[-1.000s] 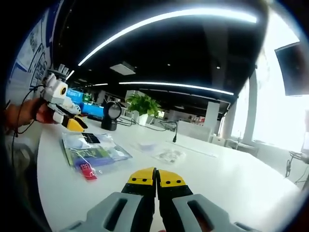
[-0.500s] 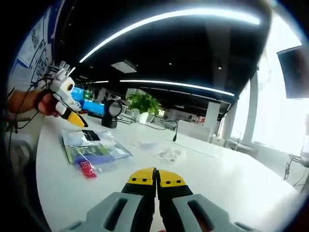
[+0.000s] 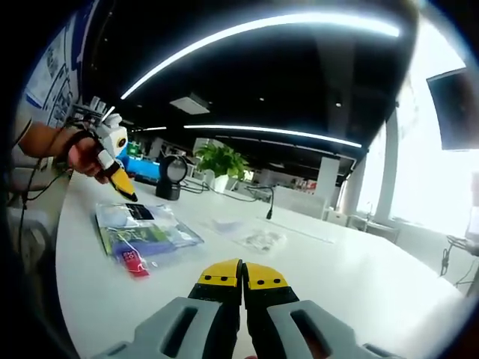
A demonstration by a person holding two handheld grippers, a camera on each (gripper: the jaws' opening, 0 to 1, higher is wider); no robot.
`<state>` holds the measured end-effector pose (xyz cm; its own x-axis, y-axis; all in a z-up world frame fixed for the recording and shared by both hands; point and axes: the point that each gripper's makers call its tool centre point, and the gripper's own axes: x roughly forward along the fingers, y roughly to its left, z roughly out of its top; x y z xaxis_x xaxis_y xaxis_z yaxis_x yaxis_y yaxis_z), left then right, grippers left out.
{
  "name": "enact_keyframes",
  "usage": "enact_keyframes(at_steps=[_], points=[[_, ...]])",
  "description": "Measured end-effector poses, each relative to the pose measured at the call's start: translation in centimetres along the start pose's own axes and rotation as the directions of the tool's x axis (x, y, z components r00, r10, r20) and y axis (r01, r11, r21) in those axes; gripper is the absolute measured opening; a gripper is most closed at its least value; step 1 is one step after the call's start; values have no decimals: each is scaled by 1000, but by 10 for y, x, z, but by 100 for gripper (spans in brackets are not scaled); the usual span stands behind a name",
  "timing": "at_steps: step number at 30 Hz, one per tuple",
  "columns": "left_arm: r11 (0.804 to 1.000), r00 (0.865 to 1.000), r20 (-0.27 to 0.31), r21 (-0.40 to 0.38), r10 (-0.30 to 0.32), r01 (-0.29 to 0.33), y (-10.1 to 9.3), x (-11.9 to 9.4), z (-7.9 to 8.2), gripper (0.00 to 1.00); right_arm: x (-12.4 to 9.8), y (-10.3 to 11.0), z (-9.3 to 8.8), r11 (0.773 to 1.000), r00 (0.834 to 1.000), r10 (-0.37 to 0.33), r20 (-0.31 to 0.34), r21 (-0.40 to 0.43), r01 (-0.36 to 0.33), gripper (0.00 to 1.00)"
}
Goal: Clip sheet goods on table flip sheet goods clip sheet goods scan sheet goods put sheet goods back to table
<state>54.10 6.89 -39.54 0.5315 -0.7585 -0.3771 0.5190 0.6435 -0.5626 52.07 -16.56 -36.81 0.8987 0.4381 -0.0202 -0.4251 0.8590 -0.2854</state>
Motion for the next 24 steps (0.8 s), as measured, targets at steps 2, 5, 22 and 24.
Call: enact_keyframes(at_steps=[2,5,22,24], points=[[1000,1000,-22,-7,0,0,1,2,-1,14,0,0,0,1000,1000,0,-1,-1,0,0],[999,999,-29,-52,-16,14,-2,4,1,14,0,1,-1,1000,1000,5,-1,-2,-5,0],[983,989,-149,-180,-1,-26,-10,1,-15,10,0,2,-2,1000,1000,3,-10,-13,-3,0],[984,988,-157,-179,-5,-23,-11,1,-20,10,0,2,-2,1000,1000,4,-9,-11,-4,0]])
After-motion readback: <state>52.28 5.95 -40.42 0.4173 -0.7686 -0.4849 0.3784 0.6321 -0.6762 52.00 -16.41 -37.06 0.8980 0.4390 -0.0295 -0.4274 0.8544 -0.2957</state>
